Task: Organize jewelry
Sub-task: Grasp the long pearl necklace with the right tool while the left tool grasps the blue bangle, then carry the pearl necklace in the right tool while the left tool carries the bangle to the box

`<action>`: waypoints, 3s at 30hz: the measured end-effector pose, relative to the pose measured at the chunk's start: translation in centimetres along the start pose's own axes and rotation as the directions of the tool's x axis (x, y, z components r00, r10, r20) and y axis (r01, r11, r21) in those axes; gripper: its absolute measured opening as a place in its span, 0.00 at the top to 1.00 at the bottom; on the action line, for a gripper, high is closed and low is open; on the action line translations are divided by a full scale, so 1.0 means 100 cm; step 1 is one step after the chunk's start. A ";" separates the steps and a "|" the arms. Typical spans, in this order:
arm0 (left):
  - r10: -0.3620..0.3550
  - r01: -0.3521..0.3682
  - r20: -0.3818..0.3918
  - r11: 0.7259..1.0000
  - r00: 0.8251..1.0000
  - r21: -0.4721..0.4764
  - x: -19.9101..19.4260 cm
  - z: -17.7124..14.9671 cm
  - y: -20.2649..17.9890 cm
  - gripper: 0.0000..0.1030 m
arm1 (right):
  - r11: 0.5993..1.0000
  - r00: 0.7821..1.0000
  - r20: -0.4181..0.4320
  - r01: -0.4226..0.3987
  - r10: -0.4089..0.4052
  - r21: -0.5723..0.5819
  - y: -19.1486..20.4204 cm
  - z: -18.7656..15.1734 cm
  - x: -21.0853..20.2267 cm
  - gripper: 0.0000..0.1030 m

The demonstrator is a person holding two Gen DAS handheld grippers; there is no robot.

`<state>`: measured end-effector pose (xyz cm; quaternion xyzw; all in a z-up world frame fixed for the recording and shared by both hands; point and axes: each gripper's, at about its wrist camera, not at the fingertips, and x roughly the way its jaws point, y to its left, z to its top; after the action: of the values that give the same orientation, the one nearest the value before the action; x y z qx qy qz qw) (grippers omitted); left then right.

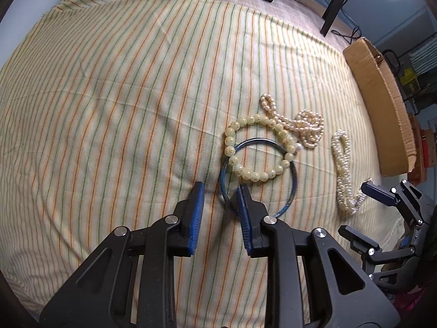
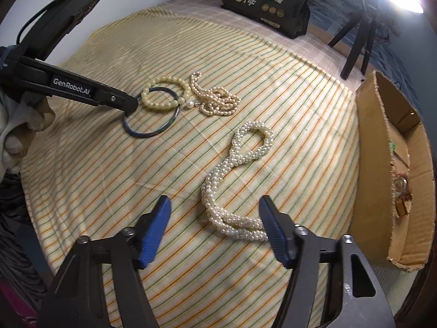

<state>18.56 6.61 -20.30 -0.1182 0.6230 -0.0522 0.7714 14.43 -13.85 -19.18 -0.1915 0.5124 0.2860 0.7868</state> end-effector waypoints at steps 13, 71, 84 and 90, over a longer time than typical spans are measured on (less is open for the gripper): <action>0.069 -0.074 0.074 0.995 0.995 0.066 0.002 -0.004 -0.013 0.94 | 1.000 0.999 -0.034 0.000 -0.001 -0.029 0.004 0.006 0.026 0.48; -0.252 0.234 0.235 0.967 0.939 0.102 -0.100 -0.002 -0.071 0.99 | 0.983 0.968 0.250 -0.042 -0.005 0.180 -0.035 0.020 -0.086 0.94; -0.302 0.268 0.267 0.950 0.915 0.159 -0.116 0.008 -0.115 0.99 | 0.964 0.934 0.350 -0.031 -0.066 0.264 -0.075 0.014 -0.133 0.94; -0.322 0.272 0.283 0.941 0.904 0.202 -0.122 0.017 -0.145 0.99 | 0.946 0.924 0.366 -0.016 -0.110 0.323 -0.102 0.001 -0.148 0.94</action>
<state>18.54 -4.37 -4.78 -0.1572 0.4619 -0.1992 0.8499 16.48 -25.34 -5.55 -0.0149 0.3853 0.2114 0.8981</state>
